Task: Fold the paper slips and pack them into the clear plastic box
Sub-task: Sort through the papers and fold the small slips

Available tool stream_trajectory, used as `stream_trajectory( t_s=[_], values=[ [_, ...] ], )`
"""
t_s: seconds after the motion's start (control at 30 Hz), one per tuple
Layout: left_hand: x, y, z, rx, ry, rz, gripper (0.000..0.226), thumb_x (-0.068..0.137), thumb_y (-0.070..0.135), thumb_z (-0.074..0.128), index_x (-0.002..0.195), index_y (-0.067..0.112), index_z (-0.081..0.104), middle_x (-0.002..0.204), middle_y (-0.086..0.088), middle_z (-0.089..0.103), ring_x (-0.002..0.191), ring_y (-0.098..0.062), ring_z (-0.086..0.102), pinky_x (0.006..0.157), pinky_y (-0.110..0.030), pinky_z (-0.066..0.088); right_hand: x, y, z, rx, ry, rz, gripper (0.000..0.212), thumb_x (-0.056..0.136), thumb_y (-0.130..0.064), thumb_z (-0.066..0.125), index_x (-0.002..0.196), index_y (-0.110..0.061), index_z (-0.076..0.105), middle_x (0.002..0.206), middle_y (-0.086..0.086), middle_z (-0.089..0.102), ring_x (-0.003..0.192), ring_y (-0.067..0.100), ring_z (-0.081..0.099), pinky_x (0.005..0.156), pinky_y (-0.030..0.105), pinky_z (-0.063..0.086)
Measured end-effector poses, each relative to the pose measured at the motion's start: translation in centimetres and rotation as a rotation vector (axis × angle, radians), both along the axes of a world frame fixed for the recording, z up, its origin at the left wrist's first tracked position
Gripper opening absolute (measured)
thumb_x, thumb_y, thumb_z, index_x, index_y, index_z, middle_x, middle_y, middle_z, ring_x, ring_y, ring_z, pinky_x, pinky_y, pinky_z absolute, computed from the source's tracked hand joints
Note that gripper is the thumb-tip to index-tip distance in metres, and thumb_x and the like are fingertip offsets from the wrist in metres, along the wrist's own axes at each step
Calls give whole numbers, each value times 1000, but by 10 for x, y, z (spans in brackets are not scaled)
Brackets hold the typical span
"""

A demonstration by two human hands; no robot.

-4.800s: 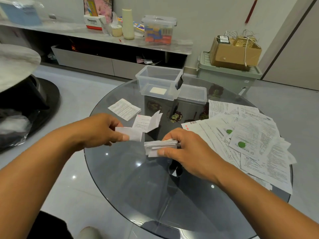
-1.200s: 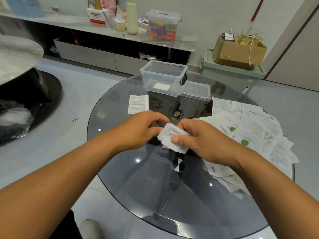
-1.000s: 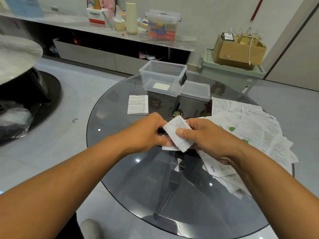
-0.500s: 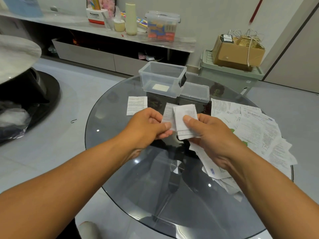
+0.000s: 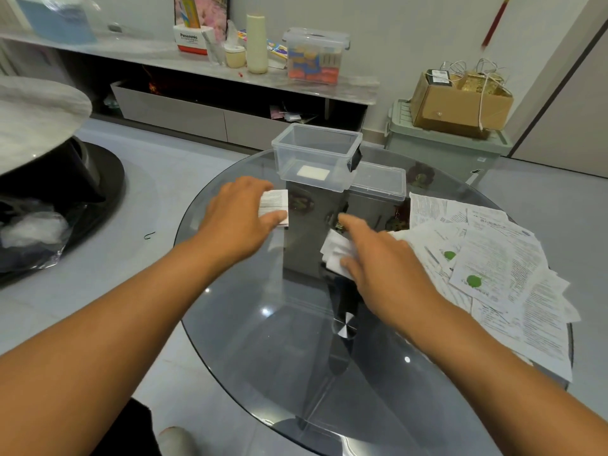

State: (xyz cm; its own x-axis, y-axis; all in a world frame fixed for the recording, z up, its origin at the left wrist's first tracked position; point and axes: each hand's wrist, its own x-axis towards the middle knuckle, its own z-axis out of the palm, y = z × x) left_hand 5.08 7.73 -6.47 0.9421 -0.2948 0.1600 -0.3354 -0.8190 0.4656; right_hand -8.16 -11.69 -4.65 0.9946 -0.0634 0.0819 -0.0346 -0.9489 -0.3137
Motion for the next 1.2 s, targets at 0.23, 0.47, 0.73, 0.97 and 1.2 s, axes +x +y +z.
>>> stream_trajectory(
  t_s=[0.23,0.47,0.73,0.97,1.2],
  values=[
    [31,5,-16,-44,175,87,55,97,36,65,147,27,46,142,-6,56,126,-33,50,105,-49,44,5,-3,-8,216,116,-42,16,101,-24,61,117,-28,61,101,-3,68,90,16,62,85,39,52],
    [45,-9,-12,-194,363,188,74,82,32,83,146,19,48,114,1,66,112,-30,62,106,-48,45,0,-3,-12,257,130,-11,11,102,-25,59,112,-30,61,95,-10,65,86,9,60,83,37,53],
    [34,-17,-6,-277,368,90,34,80,10,84,98,19,56,94,0,62,83,-19,59,66,-30,49,-2,-11,-13,367,129,-33,8,102,-29,61,109,-34,61,93,-12,65,83,7,60,72,25,47],
    [10,-14,-4,-214,234,-139,30,84,-4,67,77,24,74,85,2,74,76,-16,68,72,-31,55,9,-18,-11,684,37,-195,16,100,-35,63,115,-30,59,101,-7,65,86,13,64,67,34,56],
    [-12,-1,22,227,382,-421,30,99,32,59,129,34,68,153,21,42,124,-8,54,101,-25,40,15,-17,-18,751,56,-243,25,101,-38,61,123,-26,57,110,-3,64,91,14,63,61,24,48]
  ],
)
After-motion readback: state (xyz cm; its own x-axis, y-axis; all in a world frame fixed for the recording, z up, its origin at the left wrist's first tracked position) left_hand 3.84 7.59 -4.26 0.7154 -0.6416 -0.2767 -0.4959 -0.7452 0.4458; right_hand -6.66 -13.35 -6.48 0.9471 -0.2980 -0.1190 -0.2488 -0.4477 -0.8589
